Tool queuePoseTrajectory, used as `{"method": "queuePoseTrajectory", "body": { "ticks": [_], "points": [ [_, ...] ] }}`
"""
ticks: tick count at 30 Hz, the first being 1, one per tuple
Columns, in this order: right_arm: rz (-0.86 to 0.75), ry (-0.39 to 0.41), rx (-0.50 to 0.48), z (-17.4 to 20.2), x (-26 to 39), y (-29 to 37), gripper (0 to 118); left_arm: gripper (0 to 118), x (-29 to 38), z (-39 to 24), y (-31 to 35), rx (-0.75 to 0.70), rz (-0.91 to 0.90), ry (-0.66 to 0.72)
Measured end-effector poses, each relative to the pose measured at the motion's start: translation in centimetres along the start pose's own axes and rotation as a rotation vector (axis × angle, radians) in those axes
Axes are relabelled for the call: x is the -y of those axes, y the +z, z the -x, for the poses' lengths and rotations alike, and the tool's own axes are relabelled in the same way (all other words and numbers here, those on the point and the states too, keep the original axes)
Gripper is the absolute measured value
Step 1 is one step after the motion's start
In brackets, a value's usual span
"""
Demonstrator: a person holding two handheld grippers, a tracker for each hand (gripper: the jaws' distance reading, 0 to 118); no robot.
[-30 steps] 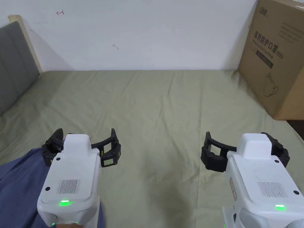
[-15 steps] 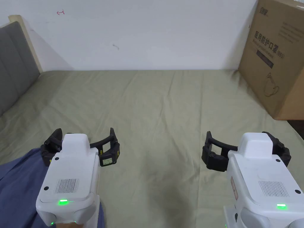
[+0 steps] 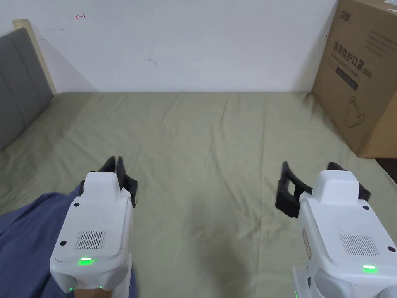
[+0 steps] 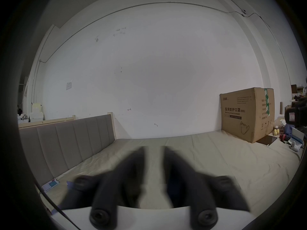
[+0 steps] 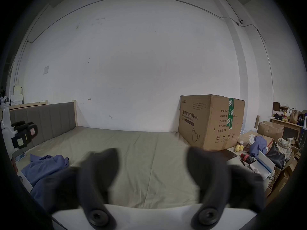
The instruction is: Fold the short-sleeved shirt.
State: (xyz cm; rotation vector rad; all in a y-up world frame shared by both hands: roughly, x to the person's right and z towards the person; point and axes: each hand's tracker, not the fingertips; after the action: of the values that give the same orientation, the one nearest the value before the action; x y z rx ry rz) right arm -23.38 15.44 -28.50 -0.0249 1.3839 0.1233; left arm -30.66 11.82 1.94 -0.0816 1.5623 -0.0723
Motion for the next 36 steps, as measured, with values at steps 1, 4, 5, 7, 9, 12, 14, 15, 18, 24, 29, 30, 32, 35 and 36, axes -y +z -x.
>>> {"method": "queuePoseTrajectory", "body": {
  "ticks": [1, 4, 5, 7, 9, 12, 14, 15, 18, 24, 29, 30, 32, 35, 36],
  "points": [
    [-0.003, 0.005, 0.003, 0.0, 0.0, 0.0, 2, 0, 0.0, -0.1, 0.0, -0.002, -0.003, -0.005],
    [-0.006, 0.009, 0.004, -0.1, -0.2, 0.0, 0, 0, -0.2, 0.1, 0.3, 0.026, -0.003, 0.024],
    [0.001, 0.006, -0.004, -0.2, -0.3, 0.0, 0, 0, -0.2, 0.0, 0.2, 0.019, -0.002, 0.019],
    [0.005, 0.002, -0.006, -0.2, -0.3, 0.0, 0, 0, -0.1, 0.0, 0.3, 0.014, -0.006, 0.008],
    [0.007, -0.001, -0.020, 0.3, -0.4, -0.1, 0, 0, -0.2, 0.4, 0.2, 0.009, 0.000, 0.006],
    [0.006, -0.003, -0.055, 1.3, -0.5, -0.7, 0, 0, -0.2, 1.7, 0.4, -0.021, 0.005, 0.022],
    [0.003, -0.002, -0.090, 2.6, -0.8, -1.1, 0, 0, -0.2, 3.2, 0.8, -0.052, 0.005, 0.024],
    [0.001, -0.004, -0.118, 3.5, -0.9, -1.5, 0, 0, -0.1, 4.1, 1.0, -0.079, 0.004, 0.018],
    [-0.008, -0.004, -0.202, 6.5, -1.2, -2.4, 0, 0, -0.1, 7.2, 2.1, -0.149, 0.015, 0.008],
    [-0.029, -0.006, -0.391, 14.0, -1.8, -3.5, 0, 0, 0.2, 14.6, 5.2, -0.326, 0.037, -0.011],
    [-0.037, -0.001, -0.521, 19.8, -2.1, -3.2, 0, 0, 0.7, 19.9, 8.4, -0.437, 0.065, -0.020],
    [-0.038, -0.002, -0.537, 20.5, -2.1, -3.1, 0, 0, 0.8, 20.5, 8.9, -0.453, 0.070, -0.023],
    [-0.037, -0.004, -0.570, 22.1, -2.1, -2.9, 0, 0, 1.0, 22.0, 9.9, -0.484, 0.088, -0.025],
    [-0.032, -0.008, -0.605, 23.9, -2.0, -2.7, 0, 0, 1.3, 23.5, 11.2, -0.519, 0.094, -0.025],
    [-0.030, -0.009, -0.610, 24.1, -1.9, -2.5, 0, 0, 1.4, 23.8, 11.4, -0.524, 0.097, -0.025]
  ]
}}
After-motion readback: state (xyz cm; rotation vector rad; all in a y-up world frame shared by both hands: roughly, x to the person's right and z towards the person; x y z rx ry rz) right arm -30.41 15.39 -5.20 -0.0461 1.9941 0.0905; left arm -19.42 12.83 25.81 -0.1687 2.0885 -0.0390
